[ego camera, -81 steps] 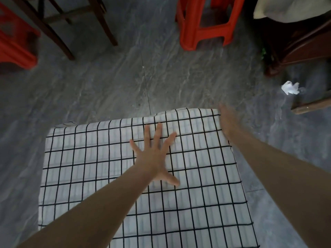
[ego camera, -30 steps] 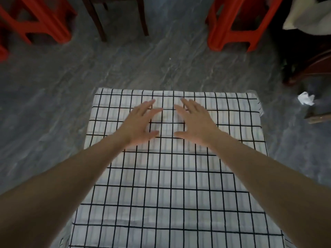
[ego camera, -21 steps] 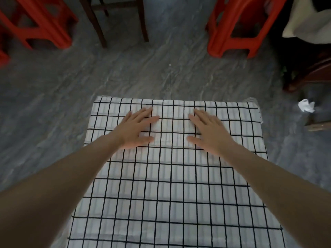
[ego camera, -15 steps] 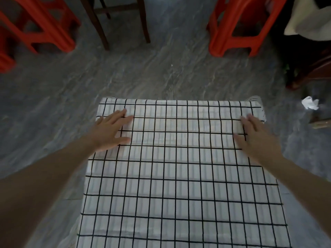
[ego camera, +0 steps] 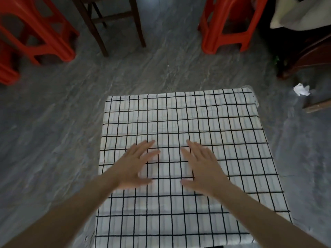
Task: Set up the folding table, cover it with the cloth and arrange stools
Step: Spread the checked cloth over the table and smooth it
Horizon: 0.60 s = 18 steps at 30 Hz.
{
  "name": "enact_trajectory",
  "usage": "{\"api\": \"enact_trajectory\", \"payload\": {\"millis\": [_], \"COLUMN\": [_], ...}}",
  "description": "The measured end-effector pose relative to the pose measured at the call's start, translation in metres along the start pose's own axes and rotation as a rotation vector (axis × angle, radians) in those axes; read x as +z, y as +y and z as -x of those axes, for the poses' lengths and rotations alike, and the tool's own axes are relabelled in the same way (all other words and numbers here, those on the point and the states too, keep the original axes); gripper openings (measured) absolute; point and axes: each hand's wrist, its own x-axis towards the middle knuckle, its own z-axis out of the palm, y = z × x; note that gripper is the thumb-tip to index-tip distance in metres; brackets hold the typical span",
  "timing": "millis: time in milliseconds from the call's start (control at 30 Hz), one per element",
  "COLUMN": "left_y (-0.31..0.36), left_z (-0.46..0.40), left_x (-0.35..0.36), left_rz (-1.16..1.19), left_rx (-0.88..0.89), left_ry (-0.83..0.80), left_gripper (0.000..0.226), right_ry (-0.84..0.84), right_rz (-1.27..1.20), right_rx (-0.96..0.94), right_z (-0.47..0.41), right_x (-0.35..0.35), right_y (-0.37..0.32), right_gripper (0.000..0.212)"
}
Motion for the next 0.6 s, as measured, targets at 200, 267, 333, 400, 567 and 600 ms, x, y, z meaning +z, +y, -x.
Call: {"api": "enact_trajectory", "payload": {"millis": [200,267,333,400,567,600], "left_y": [0.044,0.04,0.032,0.025,0.01,0.007], "left_z": [0.021,0.035,0.052,0.069,0.12,0.131], "left_x": [0.037,0.053,0.068,0.077,0.094,0.098], "left_rz": [-0.045,-0.081,-0.087,-0.062,0.017,0.021], "left_rx": [0.118,0.103,0.072,0.039,-0.063,-0.074], "left_ry": [-0.13,-0.138,-0.106,-0.06,-0.033,-0.025], "left_gripper": [0.113,0.106,0.098,0.094,0.083,0.079], "right_ry": [-0.124,-0.116,-0.095,-0.08,-0.112,-0.102], "right_rz": [0.052,0.037,0.037,0.054,0.081,0.092], "right_rx": [0.064,0.079,0.056,0.029,0.017,0.025], "right_z": [0.044,0.057,0.067,0.079,0.133,0.148], "right_x": [0.045,0.051,0.054,0.054,0.048,0.047], "right_y": [-0.03,-0.021,-0.007,0.01,0.064,0.077], "right_gripper": [0.114,0.11,0.106,0.104,0.099,0.099]}}
